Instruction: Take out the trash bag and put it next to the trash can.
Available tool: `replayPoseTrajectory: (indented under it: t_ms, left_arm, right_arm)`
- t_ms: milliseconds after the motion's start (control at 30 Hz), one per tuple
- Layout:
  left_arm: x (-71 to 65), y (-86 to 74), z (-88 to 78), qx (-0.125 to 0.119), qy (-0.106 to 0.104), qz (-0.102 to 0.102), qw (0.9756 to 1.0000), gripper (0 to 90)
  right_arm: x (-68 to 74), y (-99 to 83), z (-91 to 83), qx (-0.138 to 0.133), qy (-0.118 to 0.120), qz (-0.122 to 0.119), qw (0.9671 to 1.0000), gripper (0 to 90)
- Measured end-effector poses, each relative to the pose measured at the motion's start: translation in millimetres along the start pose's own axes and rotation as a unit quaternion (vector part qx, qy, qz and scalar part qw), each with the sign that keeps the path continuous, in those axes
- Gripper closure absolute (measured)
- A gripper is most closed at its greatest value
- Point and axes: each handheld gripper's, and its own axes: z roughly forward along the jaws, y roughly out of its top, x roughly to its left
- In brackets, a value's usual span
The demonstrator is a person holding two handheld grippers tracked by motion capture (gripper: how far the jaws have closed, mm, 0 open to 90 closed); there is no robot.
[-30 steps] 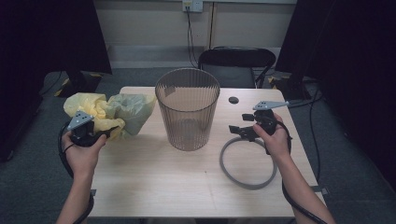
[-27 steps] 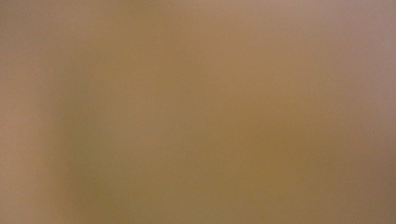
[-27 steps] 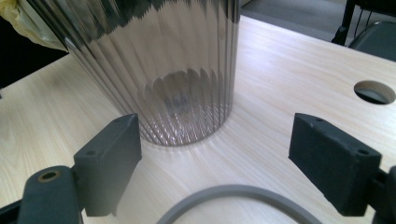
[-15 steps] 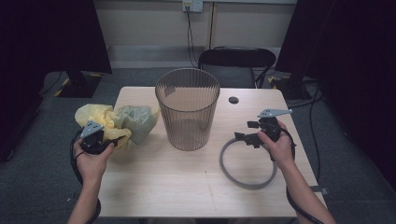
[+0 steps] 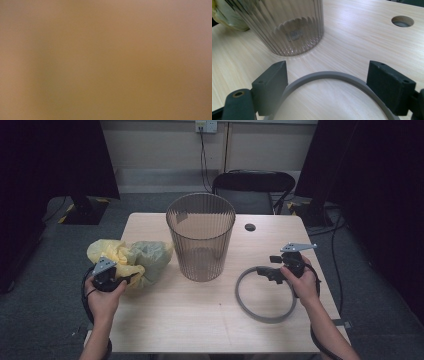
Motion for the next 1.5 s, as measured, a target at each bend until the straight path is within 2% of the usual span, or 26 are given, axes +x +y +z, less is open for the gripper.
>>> replayPoseTrajectory:
  t_ms: [333,500,800,900,1000,1267,1400,1500]
  left_arm:
    - [-3.4,-12.6,2.2,0.003,-0.006,0.003,1.0000,80.2]
    - [-7.9,-19.4,4.3,0.007,-0.006,0.008,0.9999,80.0]
    - [-18.0,-28.3,4.0,0.022,-0.022,0.018,0.9994,78.4]
    - [-19.9,-32.2,4.0,0.027,-0.027,0.013,0.9992,78.1]
    - [-22.2,-35.4,4.1,0.033,-0.029,0.014,0.9989,77.7]
    - [-26.6,-38.5,6.3,0.038,-0.021,0.022,0.9988,77.0]
    - [-27.6,-40.2,9.6,0.045,-0.017,0.027,0.9985,76.7]
    - [-28.0,-40.3,11.4,0.048,-0.016,0.033,0.9982,76.8]
  right_arm:
    - [-7.9,-15.8,-2.0,0.009,-0.012,0.005,0.9999,15.9]
    - [-17.0,-32.1,-4.2,0.013,-0.019,0.014,0.9996,15.8]
    - [-31.4,-53.1,-15.4,0.017,-0.038,0.028,0.9987,16.2]
    - [-31.2,-56.9,-18.8,0.015,-0.042,0.024,0.9987,16.1]
    - [-30.8,-62.7,-19.6,0.024,-0.051,0.018,0.9982,15.9]
    - [-36.6,-78.5,-18.7,0.036,-0.064,0.024,0.9970,16.3]
    - [-40.5,-84.8,-16.0,0.048,-0.081,0.018,0.9953,16.1]
    - [-43.7,-87.5,-14.5,0.050,-0.087,0.025,0.9946,16.2]
